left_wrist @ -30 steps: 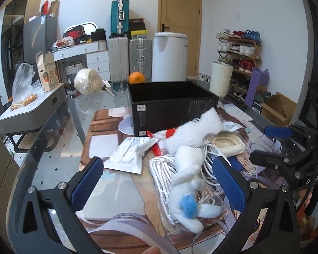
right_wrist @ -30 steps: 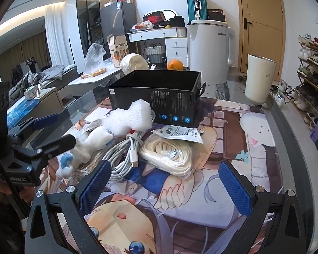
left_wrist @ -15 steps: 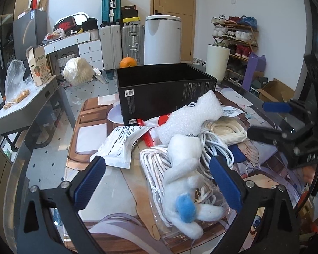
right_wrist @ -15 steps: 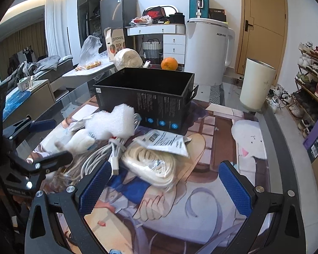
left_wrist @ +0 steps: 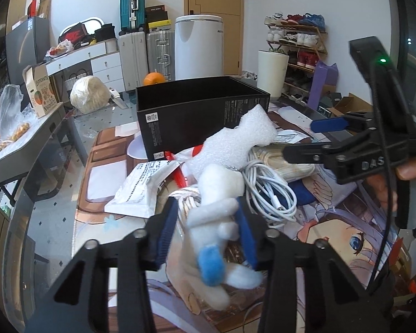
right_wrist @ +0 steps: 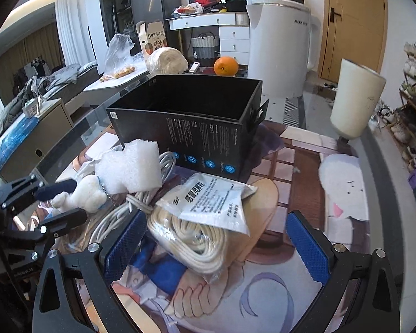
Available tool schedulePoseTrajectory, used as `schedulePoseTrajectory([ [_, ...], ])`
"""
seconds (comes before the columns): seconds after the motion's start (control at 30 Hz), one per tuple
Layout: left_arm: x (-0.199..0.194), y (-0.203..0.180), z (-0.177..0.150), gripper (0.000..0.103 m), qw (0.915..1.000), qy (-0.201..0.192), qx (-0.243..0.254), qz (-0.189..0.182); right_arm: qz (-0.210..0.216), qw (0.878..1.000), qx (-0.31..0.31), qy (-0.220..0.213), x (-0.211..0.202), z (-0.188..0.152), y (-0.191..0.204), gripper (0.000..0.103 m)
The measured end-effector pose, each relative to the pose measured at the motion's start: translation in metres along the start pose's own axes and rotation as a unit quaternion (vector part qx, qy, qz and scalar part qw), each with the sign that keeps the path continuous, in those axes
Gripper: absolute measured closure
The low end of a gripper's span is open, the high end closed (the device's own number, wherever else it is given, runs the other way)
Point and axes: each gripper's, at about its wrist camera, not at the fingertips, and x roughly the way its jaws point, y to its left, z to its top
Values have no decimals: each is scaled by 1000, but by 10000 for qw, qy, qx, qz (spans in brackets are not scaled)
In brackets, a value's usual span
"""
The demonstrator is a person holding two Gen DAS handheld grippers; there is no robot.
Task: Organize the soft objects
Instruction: 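Grasp the white plush bunny with the left tool while the right tool reaches toward the rope bag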
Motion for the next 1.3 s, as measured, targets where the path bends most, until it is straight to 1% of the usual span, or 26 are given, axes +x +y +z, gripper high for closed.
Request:
schedulePoseTrajectory([
  [0.03,-1,0,0,70,10000,-5,-10,-23,37,10000,31,6,2,1,0,1],
  [0.1,-2,1,0,71,10000,-35,-42,-61,142,9998,104,81,8,4,-1,1],
  [0.13,-3,2,0,73,9999,-60,-71,-78,163,9997,131,116,12,5,-2,2],
  [0.17,-4,3,0,73,9999,-83,-92,-89,163,9997,142,127,13,5,-1,7],
  [0.33,-8,4,-1,74,9997,-165,-120,-124,231,9992,245,232,23,7,-2,18],
  [0.5,-9,4,-2,74,9997,-184,-140,-124,306,9983,416,272,30,10,-5,18],
  [0.6,-8,5,-2,74,9997,-178,-148,-123,332,9975,537,311,36,12,-6,23],
  [0.7,-8,5,-2,74,9997,-180,-152,-118,354,9972,563,331,40,14,-5,32],
  [0.73,-8,5,-2,74,9996,-181,-158,-117,382,9971,575,319,40,14,-5,38],
  [0.8,-8,5,-2,74,9996,-189,-168,-114,359,9972,586,298,39,13,-5,45],
  [0.83,-8,5,-2,74,9996,-192,-171,-114,361,9972,599,280,38,12,-5,52],
  [0.87,-8,5,-2,74,9996,-193,-175,-111,374,9970,634,227,35,11,-7,53],
  [1.0,-8,6,-2,74,9995,-198,-195,-114,347,9970,672,157,30,9,-11,52],
  [1.03,-8,6,-2,74,9995,-197,-197,-119,339,9969,686,169,30,9,-11,49],
  [1.1,-8,7,-2,74,9996,-194,-193,-113,301,9971,680,163,29,9,-12,39],
  [1.13,-8,7,-2,74,9996,-194,-195,-117,251,9974,660,166,29,9,-12,31],
  [1.17,-8,7,-2,74,9996,-193,-196,-119,188,9976,651,169,29,9,-12,29],
  [1.3,-7,7,-2,74,9995,-187,-209,-122,106,9977,644,166,31,11,-13,28],
])
